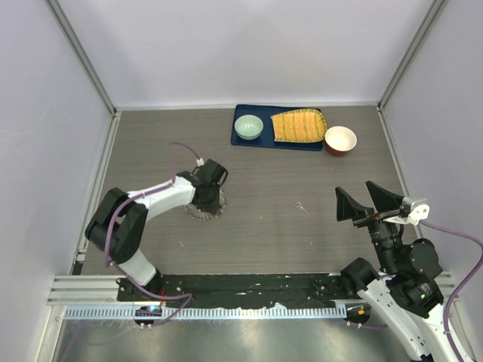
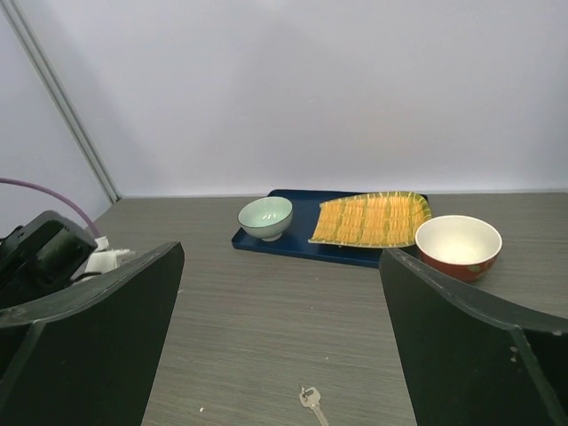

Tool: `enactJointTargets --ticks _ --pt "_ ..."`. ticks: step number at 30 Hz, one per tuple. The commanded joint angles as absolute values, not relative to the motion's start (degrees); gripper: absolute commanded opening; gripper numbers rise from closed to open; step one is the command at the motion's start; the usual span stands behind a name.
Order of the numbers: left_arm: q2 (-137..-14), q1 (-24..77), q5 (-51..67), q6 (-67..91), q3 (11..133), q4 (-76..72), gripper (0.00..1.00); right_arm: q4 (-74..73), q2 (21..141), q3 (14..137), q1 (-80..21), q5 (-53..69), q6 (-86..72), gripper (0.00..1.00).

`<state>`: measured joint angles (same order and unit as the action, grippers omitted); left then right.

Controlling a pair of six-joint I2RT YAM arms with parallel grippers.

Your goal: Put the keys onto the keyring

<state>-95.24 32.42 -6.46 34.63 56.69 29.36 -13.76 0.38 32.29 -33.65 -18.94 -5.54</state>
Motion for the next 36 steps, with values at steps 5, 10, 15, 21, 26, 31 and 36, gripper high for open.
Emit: enactJointTargets --ticks 5,10,15,21,26,31,36 --pt "-89.5 50.9 -9.0 45.4 52.8 30.1 0.09 -11.9 0.2 33.0 -33.9 -18.4 -5.2 1.0" --pt "-91.6 53.5 -11.9 47.4 56.5 28.4 0.2 -11.3 0.2 32.4 -33.9 -17.9 -4.7 1.0" --pt "-88.9 53.6 -14.5 47.1 59.6 28.6 0.35 -11.3 0.1 32.3 -33.9 -17.0 -4.5 0.99" --pt "-80.7 53.5 -23.5 48.8 56.0 34.9 0.62 -11.1 0.2 32.3 -33.9 -16.4 -4.5 1.0" --pt "-71.5 53.5 -26.6 53.1 49.9 39.1 0.75 -10.9 0.4 32.2 -34.0 -16.1 -4.4 1.0" --pt "-64.8 52.8 -24.3 58.8 41.7 37.6 0.75 -10.8 0.4 32.1 -34.0 -16.1 -4.4 1.0" --pt "-61.6 51.7 -21.8 61.7 35.7 33.1 0.77 -10.7 0.4 32.1 -33.9 -16.0 -4.6 1.0"
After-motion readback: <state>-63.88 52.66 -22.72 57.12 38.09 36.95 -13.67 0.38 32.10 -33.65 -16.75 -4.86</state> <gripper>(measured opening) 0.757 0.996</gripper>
